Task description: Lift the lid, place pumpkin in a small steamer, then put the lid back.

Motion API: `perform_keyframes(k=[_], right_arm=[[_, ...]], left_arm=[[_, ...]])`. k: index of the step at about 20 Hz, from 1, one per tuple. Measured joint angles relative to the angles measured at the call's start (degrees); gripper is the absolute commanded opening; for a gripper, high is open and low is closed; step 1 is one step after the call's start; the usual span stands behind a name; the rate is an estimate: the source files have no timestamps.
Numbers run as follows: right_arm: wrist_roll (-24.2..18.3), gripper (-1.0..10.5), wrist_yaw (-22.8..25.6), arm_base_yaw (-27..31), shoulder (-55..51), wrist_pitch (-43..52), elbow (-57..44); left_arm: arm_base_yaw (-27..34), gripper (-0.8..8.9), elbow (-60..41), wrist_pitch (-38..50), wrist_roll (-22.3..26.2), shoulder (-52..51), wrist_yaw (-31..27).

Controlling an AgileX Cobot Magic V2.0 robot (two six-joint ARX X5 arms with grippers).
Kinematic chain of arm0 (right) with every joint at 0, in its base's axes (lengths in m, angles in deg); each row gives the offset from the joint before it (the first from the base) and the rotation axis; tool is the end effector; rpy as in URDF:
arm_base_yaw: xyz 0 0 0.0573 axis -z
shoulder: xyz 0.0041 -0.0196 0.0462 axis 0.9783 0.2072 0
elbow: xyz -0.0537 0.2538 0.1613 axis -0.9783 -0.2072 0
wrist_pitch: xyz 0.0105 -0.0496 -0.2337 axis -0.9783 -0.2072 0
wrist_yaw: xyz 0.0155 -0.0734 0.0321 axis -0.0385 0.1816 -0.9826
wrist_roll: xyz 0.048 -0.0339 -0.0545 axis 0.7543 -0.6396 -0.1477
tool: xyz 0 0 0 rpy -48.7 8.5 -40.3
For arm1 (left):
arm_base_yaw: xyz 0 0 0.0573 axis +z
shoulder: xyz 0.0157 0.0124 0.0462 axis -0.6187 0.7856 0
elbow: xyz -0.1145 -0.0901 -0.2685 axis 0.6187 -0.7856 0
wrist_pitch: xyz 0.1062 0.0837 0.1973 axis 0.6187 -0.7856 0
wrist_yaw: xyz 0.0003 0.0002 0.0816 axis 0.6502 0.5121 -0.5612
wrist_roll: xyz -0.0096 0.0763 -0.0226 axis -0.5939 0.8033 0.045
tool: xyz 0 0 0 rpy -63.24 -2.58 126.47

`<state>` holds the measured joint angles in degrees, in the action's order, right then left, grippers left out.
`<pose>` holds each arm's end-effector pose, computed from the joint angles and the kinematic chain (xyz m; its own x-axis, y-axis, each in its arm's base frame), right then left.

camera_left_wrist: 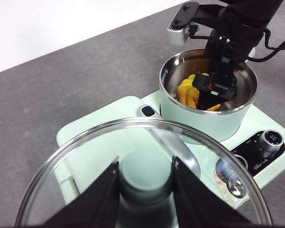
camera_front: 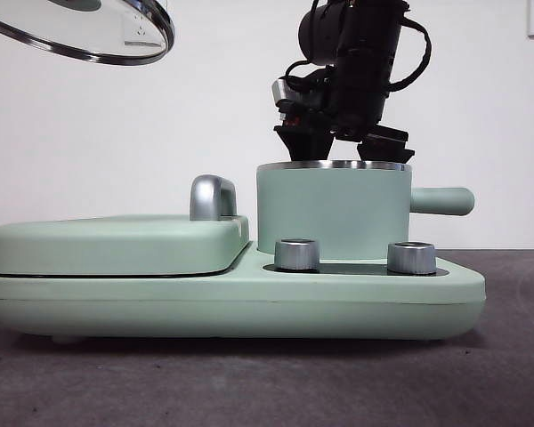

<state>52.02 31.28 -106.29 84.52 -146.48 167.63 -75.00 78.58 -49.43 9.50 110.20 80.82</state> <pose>0.3759 0.2097 0.2712 0.1911 0.2210 -0.9564 -0.5425 0.8358 0.0847 0.1305 -0.0886 0.3733 0.7840 -0.4541 -0.4233 0.5309 0.8439 0.0778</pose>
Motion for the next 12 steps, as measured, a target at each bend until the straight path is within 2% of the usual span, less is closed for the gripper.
perform_keyframes(k=[7,12], right_arm=[[-0.48,5.0,0.0,-0.92,1.51,0.46,0.11],[-0.9,5.1,0.02,-1.03,1.55,-2.05,2.6]], left_arm=[[0.0,0.11,0.0,-0.02,0.02,0.0,0.0],[0.0,0.11,0.0,-0.02,0.02,0.0,0.0]])
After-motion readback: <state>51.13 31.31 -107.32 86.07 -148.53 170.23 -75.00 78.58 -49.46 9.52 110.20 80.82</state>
